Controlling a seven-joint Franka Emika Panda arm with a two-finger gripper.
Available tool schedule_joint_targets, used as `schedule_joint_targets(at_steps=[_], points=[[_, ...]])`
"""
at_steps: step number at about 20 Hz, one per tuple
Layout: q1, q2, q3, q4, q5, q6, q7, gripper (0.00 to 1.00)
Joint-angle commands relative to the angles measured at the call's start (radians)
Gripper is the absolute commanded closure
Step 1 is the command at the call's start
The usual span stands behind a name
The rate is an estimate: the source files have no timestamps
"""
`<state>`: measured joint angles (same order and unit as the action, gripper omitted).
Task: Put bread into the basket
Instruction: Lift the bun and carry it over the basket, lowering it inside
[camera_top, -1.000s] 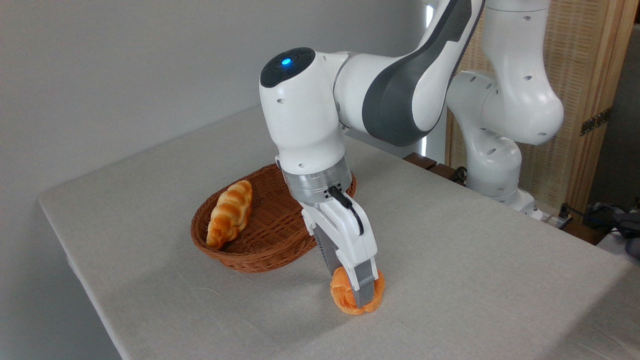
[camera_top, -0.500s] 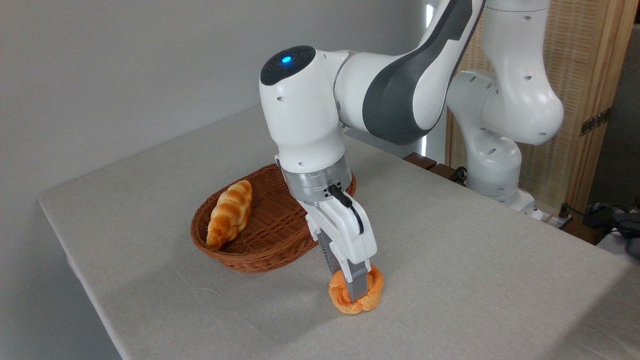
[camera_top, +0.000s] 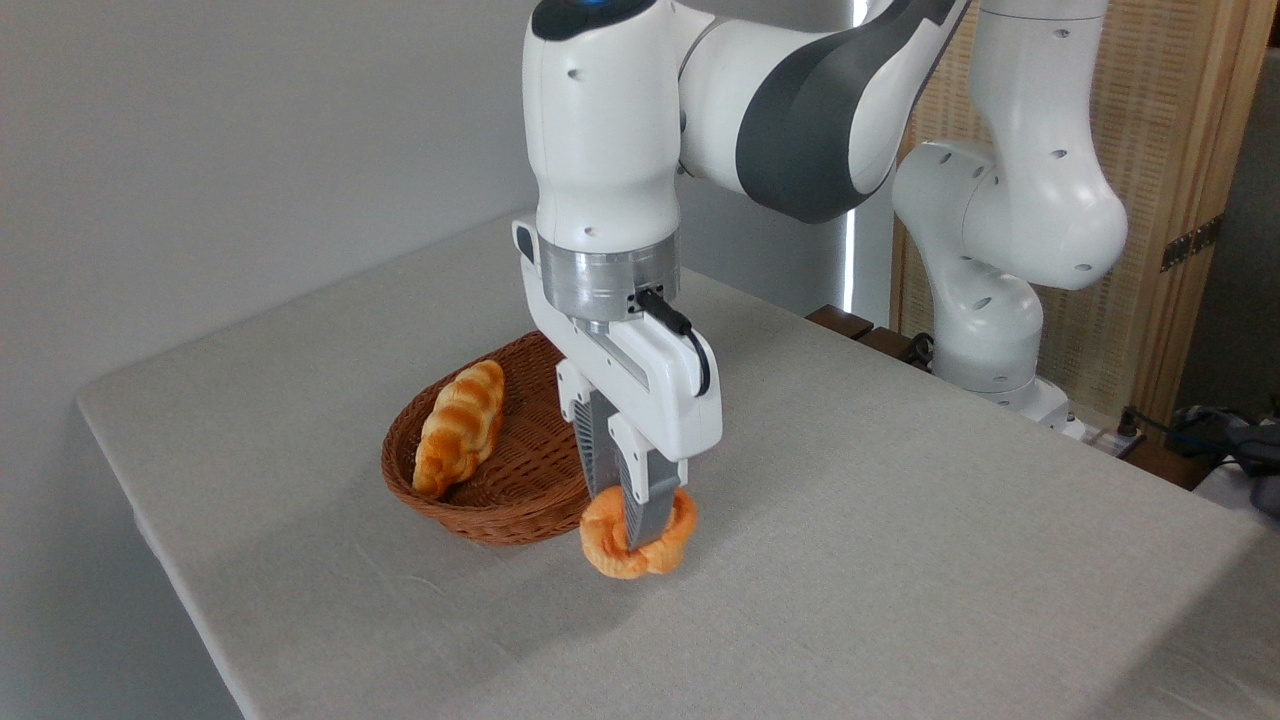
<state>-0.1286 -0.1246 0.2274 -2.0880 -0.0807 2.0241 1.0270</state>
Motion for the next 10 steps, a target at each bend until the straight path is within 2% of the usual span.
schedule_joint_targets(at_steps=[1, 5, 10], points=[[-0.009, -0.007, -0.032, 0.002, -0.060, 0.008, -0.105, 0.52], [-0.009, -0.006, -0.095, 0.037, -0.131, 0.005, -0.212, 0.52], [-0.009, -0.010, -0.161, 0.060, -0.136, -0.004, -0.300, 0.48]])
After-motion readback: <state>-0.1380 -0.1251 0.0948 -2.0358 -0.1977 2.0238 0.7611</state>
